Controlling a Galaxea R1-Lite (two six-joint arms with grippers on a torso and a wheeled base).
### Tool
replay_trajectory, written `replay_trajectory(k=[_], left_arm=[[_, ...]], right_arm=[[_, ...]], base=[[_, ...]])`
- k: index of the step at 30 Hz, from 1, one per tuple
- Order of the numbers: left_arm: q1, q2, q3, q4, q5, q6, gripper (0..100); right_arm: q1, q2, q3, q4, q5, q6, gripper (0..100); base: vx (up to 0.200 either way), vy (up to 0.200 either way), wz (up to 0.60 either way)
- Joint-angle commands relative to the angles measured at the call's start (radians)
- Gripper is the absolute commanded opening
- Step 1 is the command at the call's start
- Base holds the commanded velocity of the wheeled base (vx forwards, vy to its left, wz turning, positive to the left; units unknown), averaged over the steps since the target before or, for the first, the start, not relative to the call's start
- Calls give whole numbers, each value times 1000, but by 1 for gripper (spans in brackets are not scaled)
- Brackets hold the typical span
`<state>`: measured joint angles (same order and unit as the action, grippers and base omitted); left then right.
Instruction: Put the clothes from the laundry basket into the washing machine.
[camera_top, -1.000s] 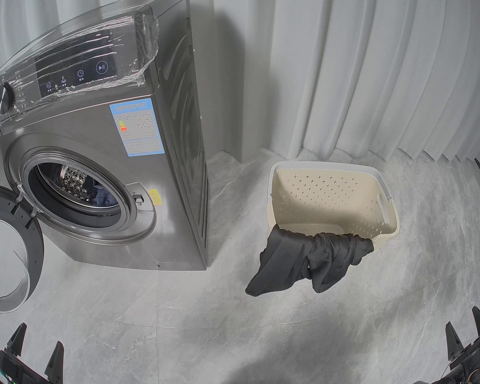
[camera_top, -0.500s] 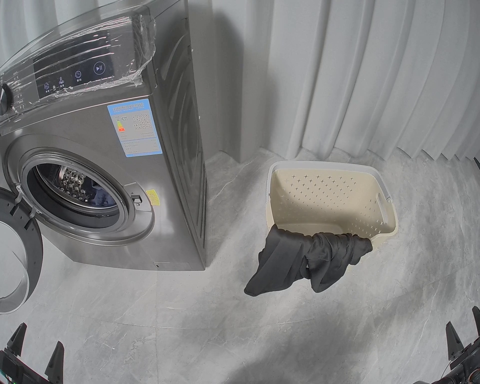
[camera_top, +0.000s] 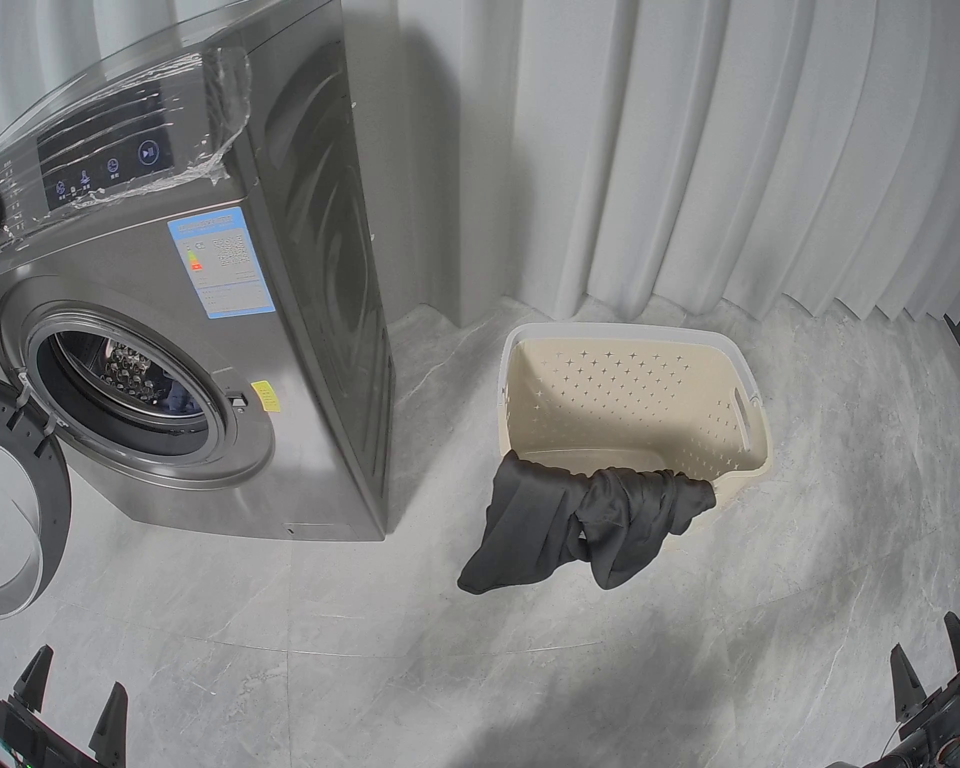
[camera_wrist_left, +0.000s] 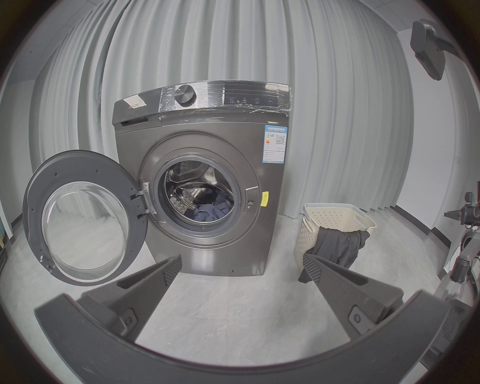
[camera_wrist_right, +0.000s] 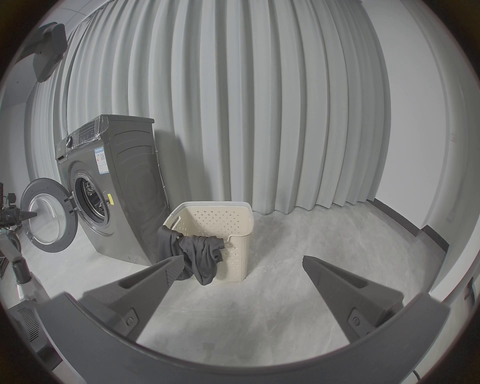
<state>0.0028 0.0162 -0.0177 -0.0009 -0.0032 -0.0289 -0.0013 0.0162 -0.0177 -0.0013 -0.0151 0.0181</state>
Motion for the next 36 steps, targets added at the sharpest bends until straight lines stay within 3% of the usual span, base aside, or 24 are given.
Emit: replay_trajectory(k=[1,20,30,33,36], left_arm=[[0,-10,16,-1,0,1,100],[0,-12,16,1,5,-3,100],[0,-10,16,1,8,1,100],[0,-12,18,1,9,4,100],[0,-12,18,-1,8,7,100]], right_arm=[[0,-13,18,0,0,0,100],[-2,-13,18,0,0,0,100],[-3,-15,16,-19,1,11,100],[-2,2,-114,-51,15,8,100],[0,76,-150,-16,35,6,100]], base=[[0,-200,0],[0,0,0],[0,-180,0],[0,0,0],[0,0,0]])
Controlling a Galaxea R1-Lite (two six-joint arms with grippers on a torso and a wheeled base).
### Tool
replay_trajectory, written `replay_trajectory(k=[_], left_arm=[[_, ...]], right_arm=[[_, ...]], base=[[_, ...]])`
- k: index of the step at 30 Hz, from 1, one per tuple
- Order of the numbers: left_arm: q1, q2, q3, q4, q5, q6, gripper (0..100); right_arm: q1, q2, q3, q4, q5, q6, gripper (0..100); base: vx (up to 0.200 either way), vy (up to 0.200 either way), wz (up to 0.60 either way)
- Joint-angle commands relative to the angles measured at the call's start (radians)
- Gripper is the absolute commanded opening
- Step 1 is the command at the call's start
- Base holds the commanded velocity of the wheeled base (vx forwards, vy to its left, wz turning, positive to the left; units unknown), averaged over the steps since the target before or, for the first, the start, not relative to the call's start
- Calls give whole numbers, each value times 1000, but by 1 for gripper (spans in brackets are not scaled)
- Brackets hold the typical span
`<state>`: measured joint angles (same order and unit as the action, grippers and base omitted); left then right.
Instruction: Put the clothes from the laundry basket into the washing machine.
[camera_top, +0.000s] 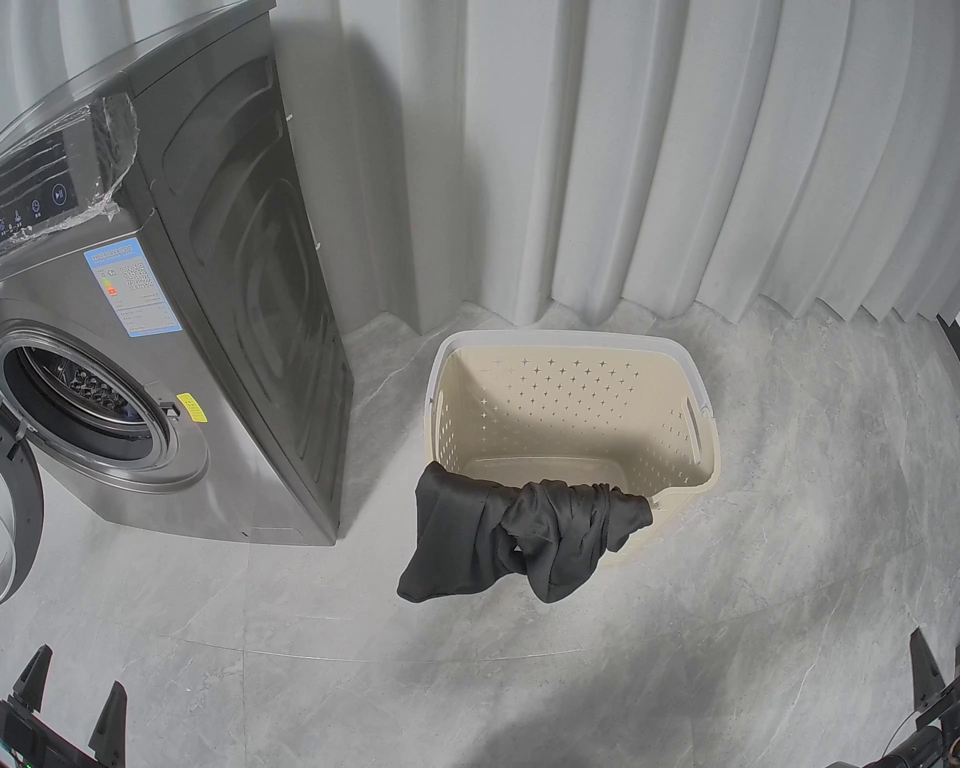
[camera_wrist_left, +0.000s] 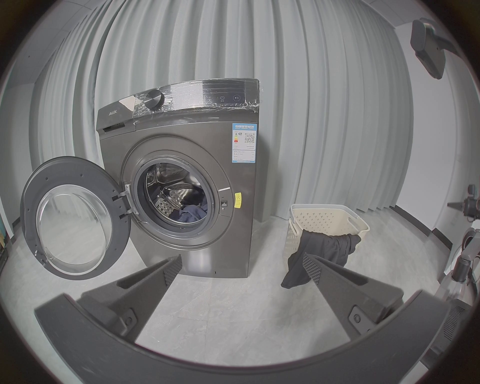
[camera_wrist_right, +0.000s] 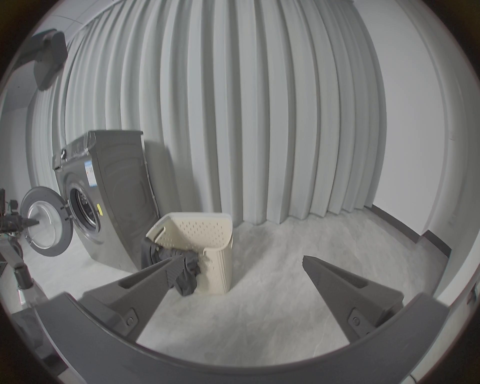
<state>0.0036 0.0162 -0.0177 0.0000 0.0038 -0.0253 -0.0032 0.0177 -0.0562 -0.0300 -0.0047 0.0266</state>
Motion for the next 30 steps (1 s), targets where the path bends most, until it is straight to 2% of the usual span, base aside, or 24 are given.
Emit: replay_trajectory(k=[1,5,10,12,14,17,18,20,23,26,29,30], left_arm=[[-1,-12,18,0,1,7,100],[-1,-12,18,0,-1,13,100],[-1,-12,18,0,-1,10,100],[-1,-12,18,0,-1,10,100],[-1,-12,18,0,-1,10,100],[-1,-12,18,0,-1,12,100],[-1,-12,18,0,-1,13,100],[-1,-12,18,0,-1,12,100],[-1,-12,18,0,-1,10,100],[-1,-12,18,-2,-1,10,100],[-1,-12,18,0,-2,10,100],[-1,-12,18,0,-1,12,100]], right_arm=[[3,100,-108,28,38,-1,100],[15,318,-77,45,134,1,100],[17,567,-85,-16,189,1,100],[20,725,-86,-105,233,1,100],[20,837,-88,-171,258,3,100],[22,920,-86,-219,267,4,100],[45,1038,-86,-289,270,10,100],[83,1127,-85,-343,267,29,100],[123,1191,-85,-393,262,69,100],[201,1277,-99,-444,252,141,100],[258,1354,-114,-484,215,188,100],[261,1357,-114,-485,213,190,100]], base=[[0,0,0],[150,0,0],[200,0,0],[100,0,0],[0,0,0],[0,0,0],[0,0,0],[0,0,0],[0,0,0],[0,0,0],[0,0,0],[0,0,0]])
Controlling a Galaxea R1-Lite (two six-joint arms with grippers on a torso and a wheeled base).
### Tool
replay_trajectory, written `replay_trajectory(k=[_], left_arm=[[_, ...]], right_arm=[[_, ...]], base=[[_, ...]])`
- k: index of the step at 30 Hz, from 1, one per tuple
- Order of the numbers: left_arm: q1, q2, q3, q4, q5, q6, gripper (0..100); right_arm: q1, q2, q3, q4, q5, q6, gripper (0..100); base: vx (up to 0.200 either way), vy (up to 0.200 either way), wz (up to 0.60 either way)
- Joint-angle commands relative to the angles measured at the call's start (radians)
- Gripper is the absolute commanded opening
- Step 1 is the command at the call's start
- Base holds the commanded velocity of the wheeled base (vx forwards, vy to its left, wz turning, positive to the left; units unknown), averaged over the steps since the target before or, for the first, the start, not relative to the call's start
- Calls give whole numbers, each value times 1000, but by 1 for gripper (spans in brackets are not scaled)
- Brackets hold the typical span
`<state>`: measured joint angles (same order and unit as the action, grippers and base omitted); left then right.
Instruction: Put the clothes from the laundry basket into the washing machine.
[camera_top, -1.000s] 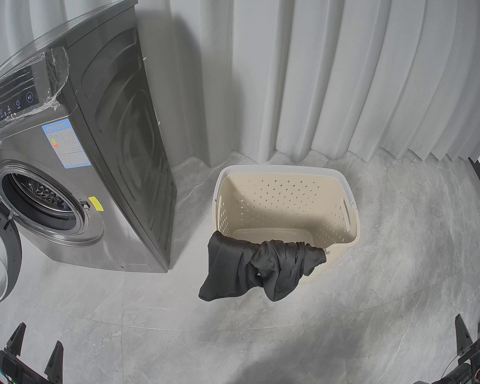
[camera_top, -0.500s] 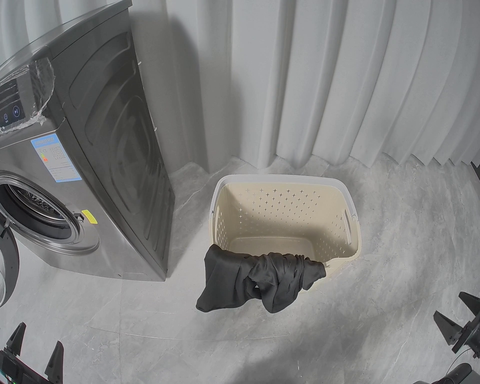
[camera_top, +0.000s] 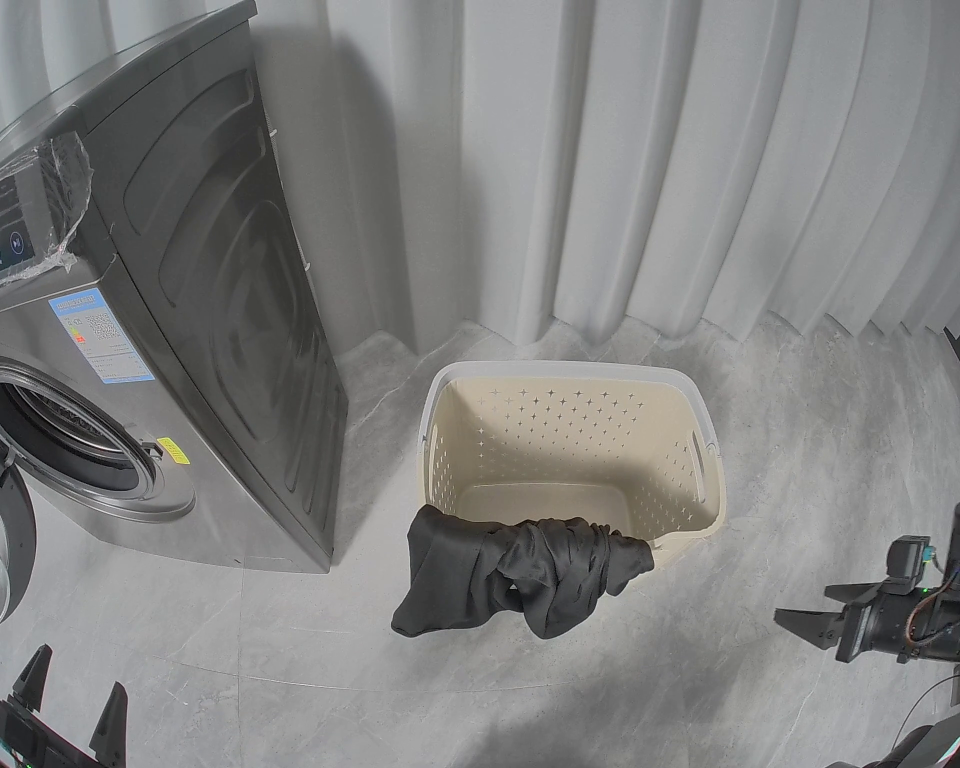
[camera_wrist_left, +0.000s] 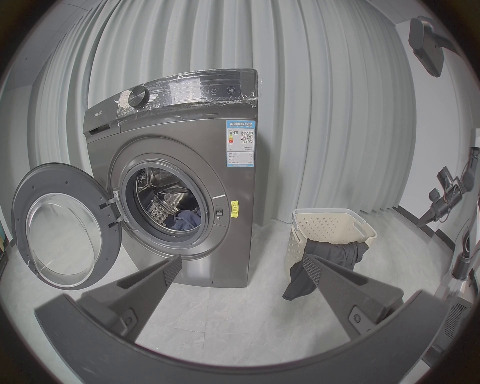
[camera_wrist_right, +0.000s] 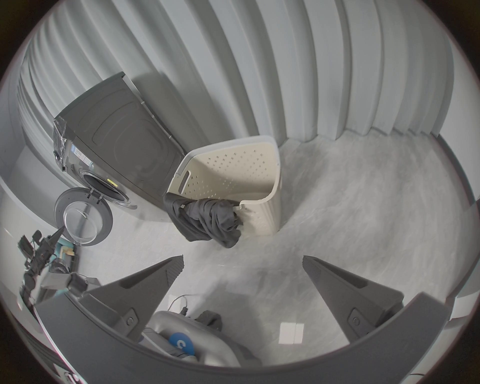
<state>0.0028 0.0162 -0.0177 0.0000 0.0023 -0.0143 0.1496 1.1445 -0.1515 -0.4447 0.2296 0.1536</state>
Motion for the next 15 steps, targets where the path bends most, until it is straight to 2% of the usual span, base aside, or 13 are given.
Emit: replay_trajectory(k=[1,5,10,15], left_arm=[[0,-12,18,0,1,-3,100],[0,-12,18,0,1,-6,100],[0,-12,18,-2,1,-4,100],[0,-12,18,-2,1,-7,100]], right_arm=[[142,285,-26,-111,-50,81,100],[177,391,-34,-209,-92,93,100],[211,528,-76,-319,-113,104,100],[265,650,-135,-410,-159,161,100]], base=[[0,0,0],[0,0,0],[0,0,0],[0,0,0]])
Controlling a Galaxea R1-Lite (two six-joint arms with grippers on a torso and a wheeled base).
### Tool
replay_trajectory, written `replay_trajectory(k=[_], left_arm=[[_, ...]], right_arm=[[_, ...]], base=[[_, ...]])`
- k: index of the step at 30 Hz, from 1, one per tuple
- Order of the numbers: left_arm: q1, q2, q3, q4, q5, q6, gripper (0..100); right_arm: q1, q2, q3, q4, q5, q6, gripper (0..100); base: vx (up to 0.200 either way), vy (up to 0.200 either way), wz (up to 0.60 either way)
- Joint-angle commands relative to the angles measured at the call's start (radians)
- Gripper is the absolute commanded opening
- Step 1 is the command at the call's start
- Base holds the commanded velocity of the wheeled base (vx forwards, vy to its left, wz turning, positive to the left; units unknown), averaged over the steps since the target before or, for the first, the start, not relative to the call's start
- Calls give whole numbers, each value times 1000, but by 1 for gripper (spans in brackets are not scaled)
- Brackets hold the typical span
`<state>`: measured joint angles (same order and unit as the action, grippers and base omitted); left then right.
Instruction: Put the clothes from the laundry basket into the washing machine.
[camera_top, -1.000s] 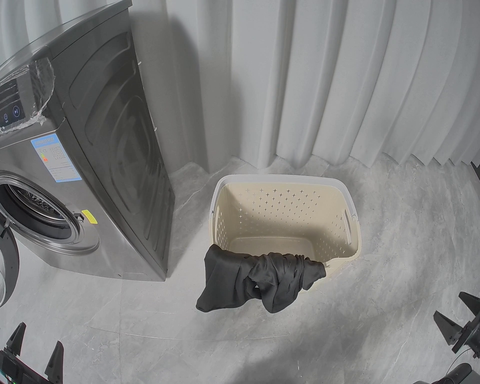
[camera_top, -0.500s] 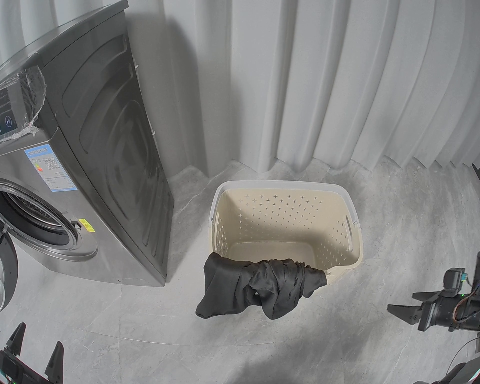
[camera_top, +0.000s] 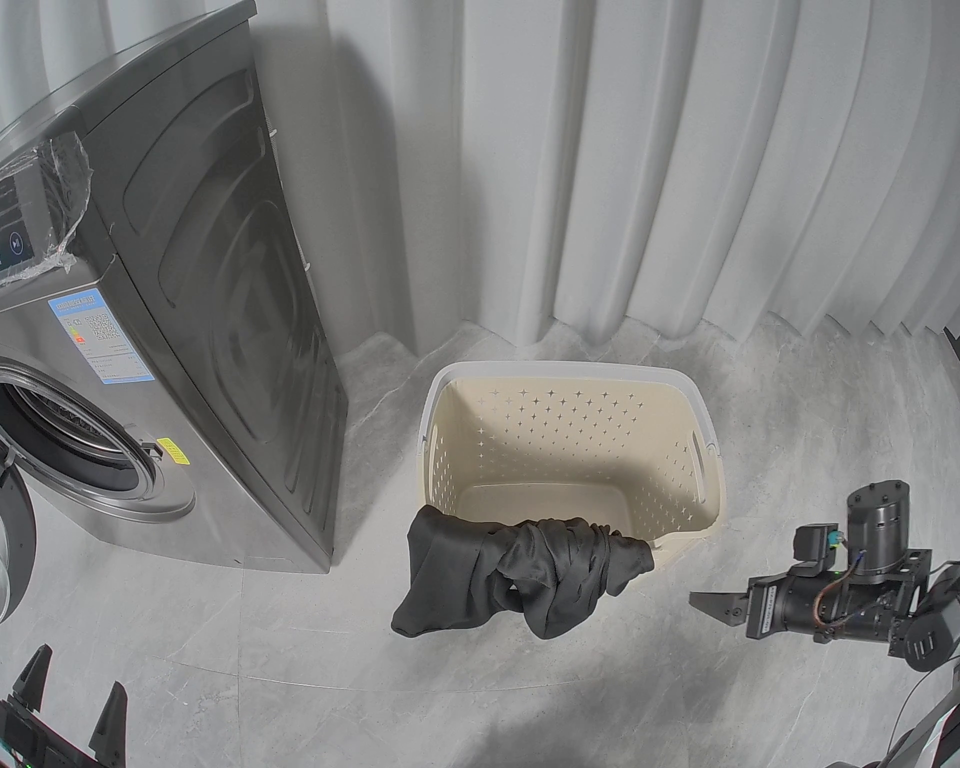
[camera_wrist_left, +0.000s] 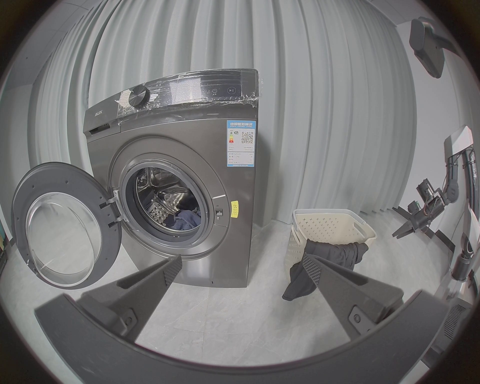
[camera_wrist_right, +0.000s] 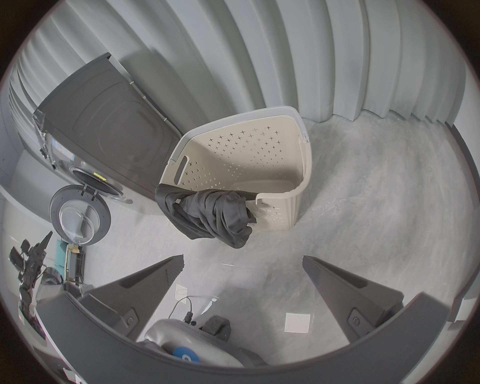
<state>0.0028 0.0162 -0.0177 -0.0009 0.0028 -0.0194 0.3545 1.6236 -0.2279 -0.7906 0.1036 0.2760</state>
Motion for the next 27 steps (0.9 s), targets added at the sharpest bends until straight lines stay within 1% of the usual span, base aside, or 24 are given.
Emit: replay_trajectory(k=[1,2,4,7,10,12,13,17,19,27], left_arm=[[0,-12,18,-1,0,-2,100],[0,-12,18,-1,0,-2,100],[0,-12,18,-1,0,-2,100],[0,-12,18,-1,0,-2,100],[0,-12,18,-1,0,-8,100],[-1,-12,18,-1,0,-8,100],[0,-12,18,-1,0,-8,100],[-1,-12,18,-1,0,-7,100],[-1,-12,18,-1,0,-8,100],[0,-10,18,-1,2,-8,100]], right_arm=[[72,191,-68,-78,-41,48,100],[72,191,-68,-78,-41,48,100],[101,260,-100,-114,-59,66,100],[118,328,-146,-139,-74,68,100],[133,372,-196,-148,-87,68,100],[135,383,-211,-148,-87,69,100],[146,414,-243,-150,-87,77,100],[166,467,-301,-151,-97,104,100],[175,490,-324,-157,-101,111,100],[182,578,-392,-187,-99,111,100]], base=[[0,0,0],[0,0,0],[0,0,0],[0,0,0],[0,0,0],[0,0,0],[0,0,0],[0,0,0],[0,0,0],[0,0,0]])
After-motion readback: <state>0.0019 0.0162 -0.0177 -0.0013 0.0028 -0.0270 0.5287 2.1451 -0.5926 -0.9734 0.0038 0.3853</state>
